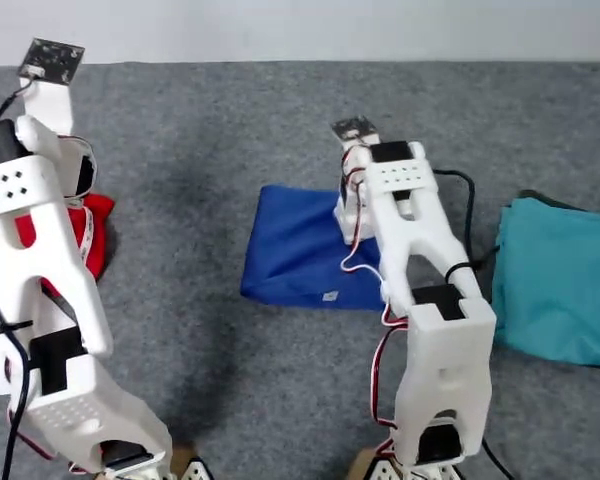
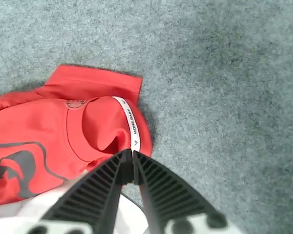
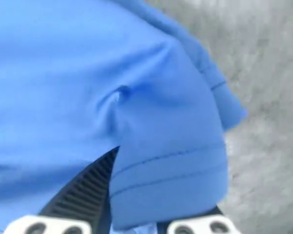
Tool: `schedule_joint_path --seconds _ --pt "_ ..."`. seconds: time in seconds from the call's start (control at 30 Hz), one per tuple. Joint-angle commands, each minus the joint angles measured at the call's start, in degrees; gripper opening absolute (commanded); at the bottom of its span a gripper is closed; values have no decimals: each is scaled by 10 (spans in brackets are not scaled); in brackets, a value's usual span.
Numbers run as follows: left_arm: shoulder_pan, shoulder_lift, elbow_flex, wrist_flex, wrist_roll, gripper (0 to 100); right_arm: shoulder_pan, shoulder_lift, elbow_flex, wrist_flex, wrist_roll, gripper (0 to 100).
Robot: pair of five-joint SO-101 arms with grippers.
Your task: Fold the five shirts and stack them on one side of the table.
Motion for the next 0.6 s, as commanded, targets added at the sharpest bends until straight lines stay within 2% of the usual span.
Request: schedule_joint_path --seconds 0.0,0.17,0.27,0.43,0.57 --pt "-4 -6 -6 -10 0 5 43 -21 -68 -18 171 9" --pt "-5 -7 -6 -9 0 5 74 36 -165 -24 387 9" --pt "-5 -7 -6 -9 0 5 75 81 -232 -24 476 9" --pt "-5 -7 -6 -9 1 5 65 166 -325 -21 494 15" --pt "-5 -7 -6 1 1 5 77 195 -387 -2 474 114"
